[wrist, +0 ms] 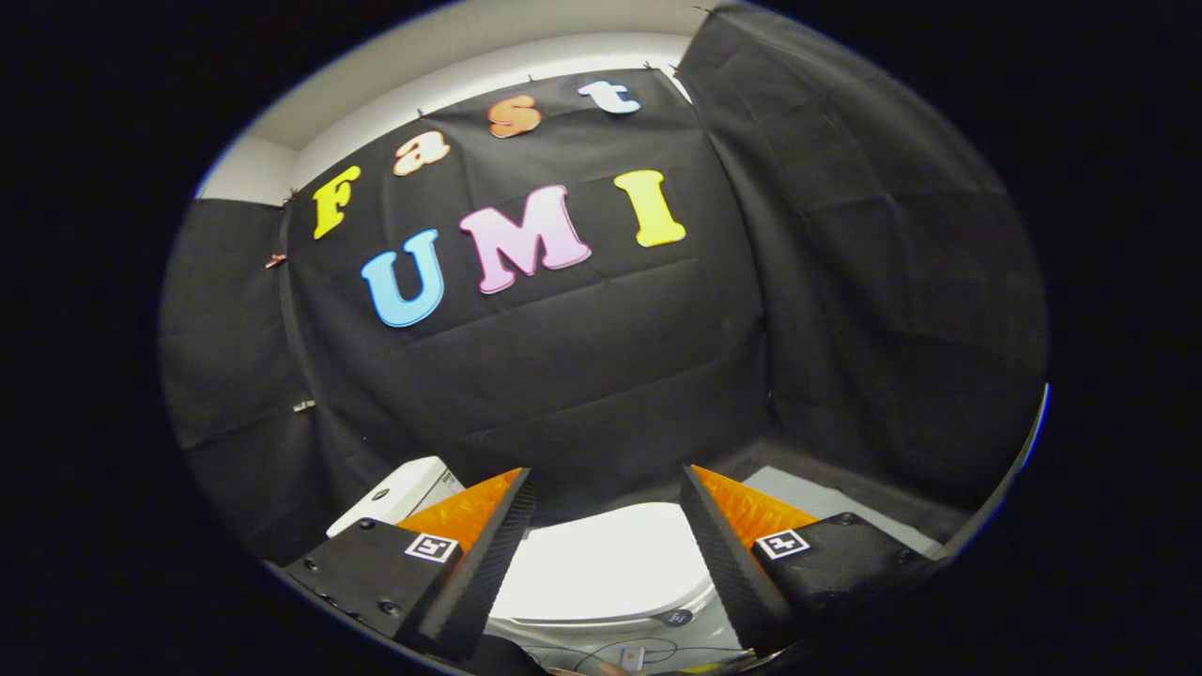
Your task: Open the toilet lid.
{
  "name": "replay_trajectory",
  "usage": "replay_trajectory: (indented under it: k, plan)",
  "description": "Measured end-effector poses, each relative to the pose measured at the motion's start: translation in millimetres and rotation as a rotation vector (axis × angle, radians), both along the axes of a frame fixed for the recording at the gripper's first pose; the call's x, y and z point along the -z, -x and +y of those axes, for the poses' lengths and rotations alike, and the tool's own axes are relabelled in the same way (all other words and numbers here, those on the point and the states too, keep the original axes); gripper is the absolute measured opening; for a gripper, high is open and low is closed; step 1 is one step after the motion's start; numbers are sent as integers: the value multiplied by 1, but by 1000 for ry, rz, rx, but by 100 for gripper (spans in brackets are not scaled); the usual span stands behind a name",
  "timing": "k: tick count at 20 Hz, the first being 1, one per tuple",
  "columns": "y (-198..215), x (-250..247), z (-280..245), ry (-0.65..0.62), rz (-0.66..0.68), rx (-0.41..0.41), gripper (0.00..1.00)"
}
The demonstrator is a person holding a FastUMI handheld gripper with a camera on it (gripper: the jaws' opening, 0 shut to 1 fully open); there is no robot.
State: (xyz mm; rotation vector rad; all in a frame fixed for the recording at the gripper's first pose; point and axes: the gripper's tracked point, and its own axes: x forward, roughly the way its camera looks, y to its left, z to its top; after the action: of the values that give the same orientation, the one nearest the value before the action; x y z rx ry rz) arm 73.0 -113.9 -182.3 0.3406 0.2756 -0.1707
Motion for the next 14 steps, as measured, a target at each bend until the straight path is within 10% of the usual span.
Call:
replay_trajectory:
  k: [14]
  plan:
    - [-20,182,-49,-293,271,44,99]
